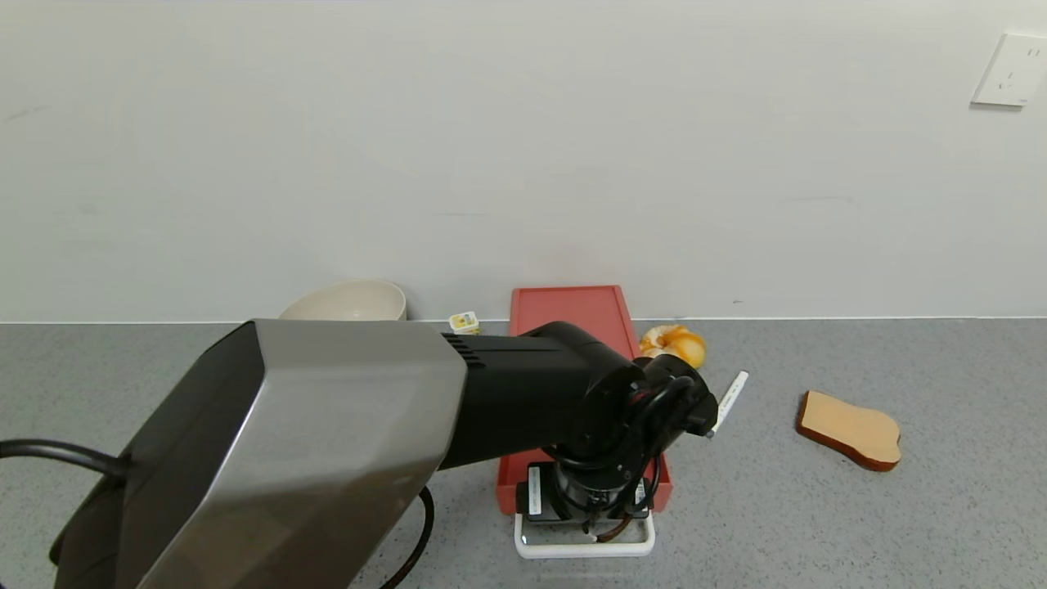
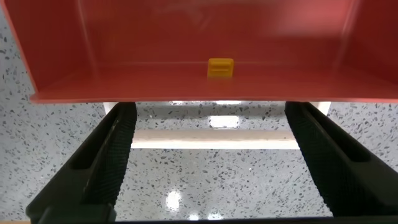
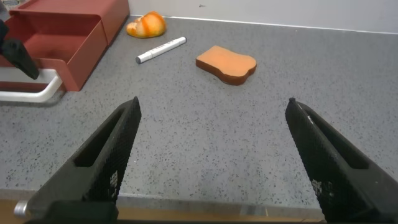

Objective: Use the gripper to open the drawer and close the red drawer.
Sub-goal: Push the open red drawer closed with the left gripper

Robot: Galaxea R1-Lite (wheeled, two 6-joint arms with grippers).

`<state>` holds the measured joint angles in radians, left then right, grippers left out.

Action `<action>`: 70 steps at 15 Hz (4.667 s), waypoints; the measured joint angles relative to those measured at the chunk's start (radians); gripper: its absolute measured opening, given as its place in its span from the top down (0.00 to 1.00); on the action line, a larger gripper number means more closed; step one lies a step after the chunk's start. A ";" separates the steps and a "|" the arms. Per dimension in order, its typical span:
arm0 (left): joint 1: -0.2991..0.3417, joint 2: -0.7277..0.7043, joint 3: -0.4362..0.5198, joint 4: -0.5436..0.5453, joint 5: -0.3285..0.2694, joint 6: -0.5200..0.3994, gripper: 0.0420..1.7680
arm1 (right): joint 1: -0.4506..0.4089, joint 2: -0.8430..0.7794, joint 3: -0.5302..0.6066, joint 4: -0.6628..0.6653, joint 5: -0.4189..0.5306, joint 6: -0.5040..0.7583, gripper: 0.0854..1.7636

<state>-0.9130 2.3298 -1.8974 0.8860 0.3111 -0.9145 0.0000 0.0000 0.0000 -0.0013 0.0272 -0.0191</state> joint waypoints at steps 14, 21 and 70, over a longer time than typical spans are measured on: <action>0.029 0.021 -0.064 -0.024 0.027 0.084 0.03 | 0.000 0.000 0.000 0.000 0.000 0.000 0.03; 0.059 0.031 -0.074 -0.103 0.054 0.159 0.03 | 0.000 0.000 0.000 0.000 0.000 0.000 0.03; 0.208 -0.003 -0.072 -0.311 0.073 0.533 0.03 | 0.000 0.000 0.000 0.000 0.000 0.000 0.03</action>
<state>-0.7047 2.3268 -1.9694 0.5753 0.3838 -0.3815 0.0000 0.0000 0.0000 -0.0013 0.0268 -0.0187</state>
